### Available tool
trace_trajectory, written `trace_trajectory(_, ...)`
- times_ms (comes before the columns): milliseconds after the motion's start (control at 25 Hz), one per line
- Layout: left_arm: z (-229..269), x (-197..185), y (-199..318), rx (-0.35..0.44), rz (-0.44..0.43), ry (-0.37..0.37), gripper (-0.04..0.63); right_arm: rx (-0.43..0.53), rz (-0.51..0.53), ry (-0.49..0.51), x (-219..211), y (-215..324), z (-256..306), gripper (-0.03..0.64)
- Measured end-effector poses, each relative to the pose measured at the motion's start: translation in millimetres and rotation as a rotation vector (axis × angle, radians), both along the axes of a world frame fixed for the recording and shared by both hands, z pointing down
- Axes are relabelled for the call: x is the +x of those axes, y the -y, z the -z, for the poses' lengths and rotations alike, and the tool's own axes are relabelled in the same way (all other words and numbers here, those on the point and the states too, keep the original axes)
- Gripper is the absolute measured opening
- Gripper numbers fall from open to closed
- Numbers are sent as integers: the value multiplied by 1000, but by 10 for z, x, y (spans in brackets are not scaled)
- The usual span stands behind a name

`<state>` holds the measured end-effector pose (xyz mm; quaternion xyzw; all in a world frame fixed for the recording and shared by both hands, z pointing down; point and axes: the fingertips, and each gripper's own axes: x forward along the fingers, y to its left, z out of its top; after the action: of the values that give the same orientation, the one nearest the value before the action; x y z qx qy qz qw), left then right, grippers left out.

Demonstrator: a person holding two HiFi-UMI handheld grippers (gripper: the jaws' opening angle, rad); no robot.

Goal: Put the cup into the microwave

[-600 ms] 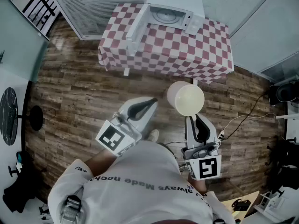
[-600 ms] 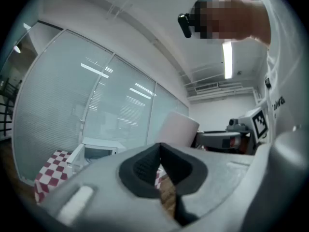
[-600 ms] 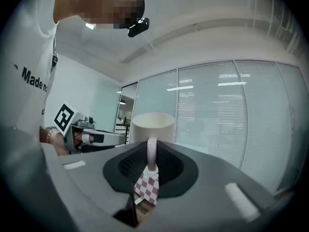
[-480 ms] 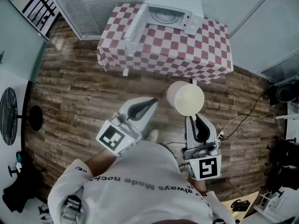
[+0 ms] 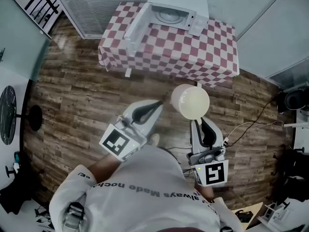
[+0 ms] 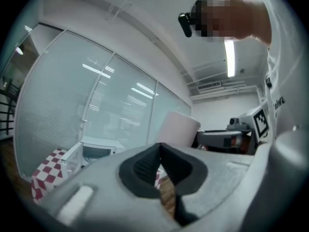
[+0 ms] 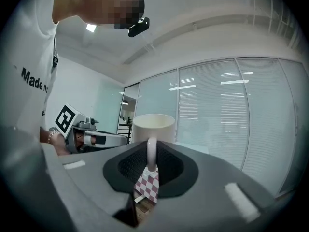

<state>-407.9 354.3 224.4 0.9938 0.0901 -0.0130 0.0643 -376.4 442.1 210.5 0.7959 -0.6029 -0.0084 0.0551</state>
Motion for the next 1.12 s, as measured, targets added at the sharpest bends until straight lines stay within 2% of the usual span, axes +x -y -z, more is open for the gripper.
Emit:
trace_trajectory(520,-51,94,186,-5,14,17,5,-1,21,12,87,216,-10,44)
trace_trajectory(1120,-31,601,1403,-7,-15,6,5,7,-1,3,595,1461,5,44)
